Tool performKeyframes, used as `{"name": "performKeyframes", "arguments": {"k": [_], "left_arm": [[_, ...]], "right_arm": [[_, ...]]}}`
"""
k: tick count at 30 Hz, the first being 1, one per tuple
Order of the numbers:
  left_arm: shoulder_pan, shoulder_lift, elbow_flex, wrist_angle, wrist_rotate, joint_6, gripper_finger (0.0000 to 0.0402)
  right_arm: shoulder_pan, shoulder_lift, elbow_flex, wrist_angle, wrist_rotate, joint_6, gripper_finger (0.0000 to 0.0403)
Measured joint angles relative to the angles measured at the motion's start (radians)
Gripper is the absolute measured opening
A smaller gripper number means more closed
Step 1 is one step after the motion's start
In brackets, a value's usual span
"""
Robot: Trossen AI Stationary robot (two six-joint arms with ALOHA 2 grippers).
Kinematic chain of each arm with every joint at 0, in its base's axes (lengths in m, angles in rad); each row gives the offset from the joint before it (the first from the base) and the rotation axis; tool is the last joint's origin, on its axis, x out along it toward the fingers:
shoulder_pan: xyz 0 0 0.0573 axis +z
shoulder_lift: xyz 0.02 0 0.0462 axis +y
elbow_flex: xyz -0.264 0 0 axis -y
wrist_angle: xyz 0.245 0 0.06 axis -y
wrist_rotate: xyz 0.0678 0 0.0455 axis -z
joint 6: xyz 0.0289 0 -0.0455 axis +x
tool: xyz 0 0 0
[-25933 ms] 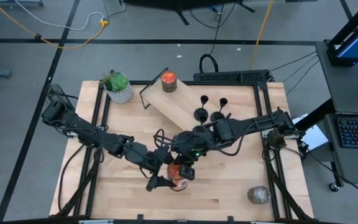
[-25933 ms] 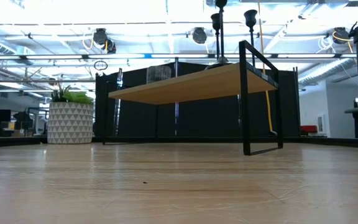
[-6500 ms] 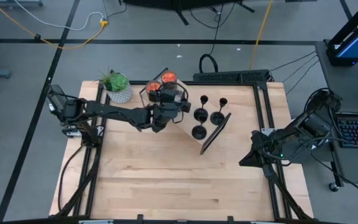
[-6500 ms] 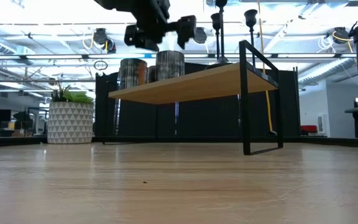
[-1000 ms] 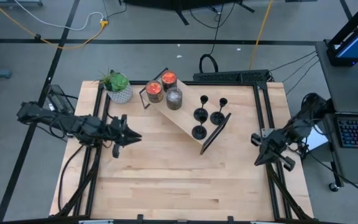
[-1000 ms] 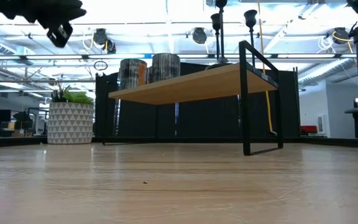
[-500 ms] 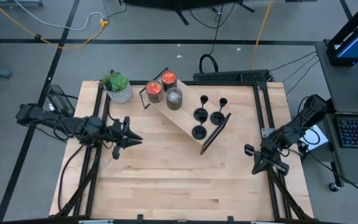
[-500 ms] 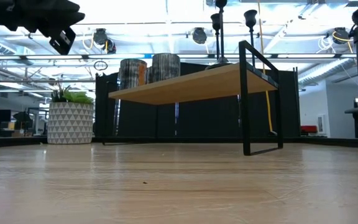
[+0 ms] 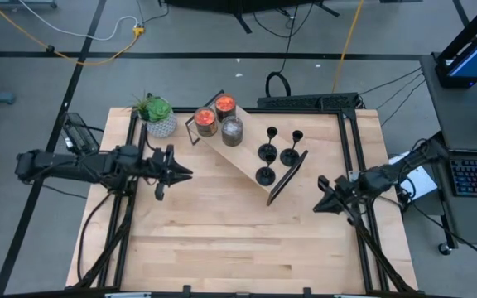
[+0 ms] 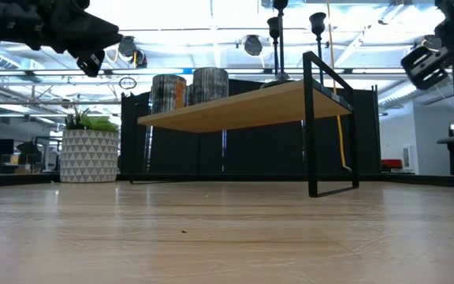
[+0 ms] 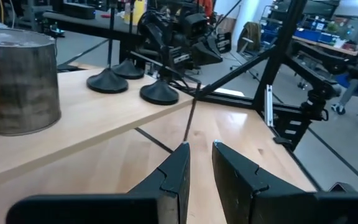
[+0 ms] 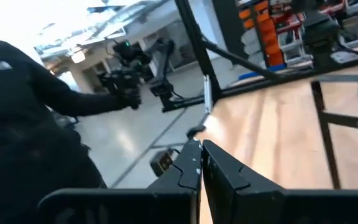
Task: Pick & Place candle stick holders
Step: Return to Home Position
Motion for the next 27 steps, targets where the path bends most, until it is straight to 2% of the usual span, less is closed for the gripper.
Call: {"name": "performKeyframes", "arguments": {"k": [11,16,23,27], "left_arm": [[0.187,-0.001,0.000,-0.028,0.197,0.053,0.0072],[0.247,0.000,-0.002,-0.056,0.247,0.071,0.0072],[0.269,-0.002,-0.110,0.086,0.304,0.032,0.0072],[0.270,-0.046,-0.183,0.204,0.321,0.013,0.0072]], "right_arm": [[-0.147,-0.057,0.000,-0.143,-0.011,-0.011,0.0006],[-0.207,-0.080,0.000,-0.212,-0.009,-0.029,0.0006],[-0.243,-0.083,0.000,-0.235,-0.011,-0.037,0.0006],[-0.244,-0.092,0.000,-0.233,-0.011,-0.040,0.0006]]}}
